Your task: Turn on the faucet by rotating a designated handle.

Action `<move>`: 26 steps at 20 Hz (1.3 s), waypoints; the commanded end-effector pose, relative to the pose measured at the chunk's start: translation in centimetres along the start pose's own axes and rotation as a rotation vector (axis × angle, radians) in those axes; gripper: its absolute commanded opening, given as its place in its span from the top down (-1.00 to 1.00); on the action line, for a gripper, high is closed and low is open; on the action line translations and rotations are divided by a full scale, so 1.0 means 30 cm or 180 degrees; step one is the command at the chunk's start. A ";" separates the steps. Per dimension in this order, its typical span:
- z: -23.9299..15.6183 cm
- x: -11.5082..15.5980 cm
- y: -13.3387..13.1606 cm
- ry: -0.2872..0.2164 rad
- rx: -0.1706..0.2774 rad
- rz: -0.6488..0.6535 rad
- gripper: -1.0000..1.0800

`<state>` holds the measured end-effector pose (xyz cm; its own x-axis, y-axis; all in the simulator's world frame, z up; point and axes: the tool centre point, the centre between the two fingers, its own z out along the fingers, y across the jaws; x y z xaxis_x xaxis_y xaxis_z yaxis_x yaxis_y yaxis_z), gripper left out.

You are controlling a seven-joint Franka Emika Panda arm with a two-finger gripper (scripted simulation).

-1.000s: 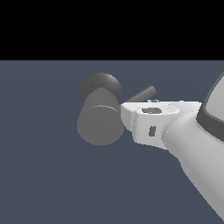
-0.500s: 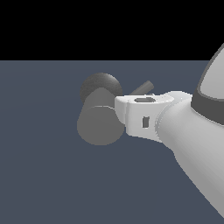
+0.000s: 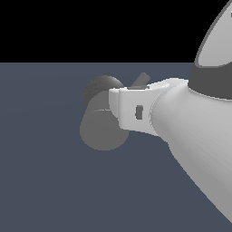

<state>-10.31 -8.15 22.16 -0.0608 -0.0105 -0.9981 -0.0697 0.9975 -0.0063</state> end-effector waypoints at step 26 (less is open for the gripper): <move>0.013 -0.195 0.222 -0.0181 -0.0026 -0.0005 1.00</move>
<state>-10.96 -4.23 24.52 -0.0878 -0.0124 -0.9961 -0.0263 0.9996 -0.0102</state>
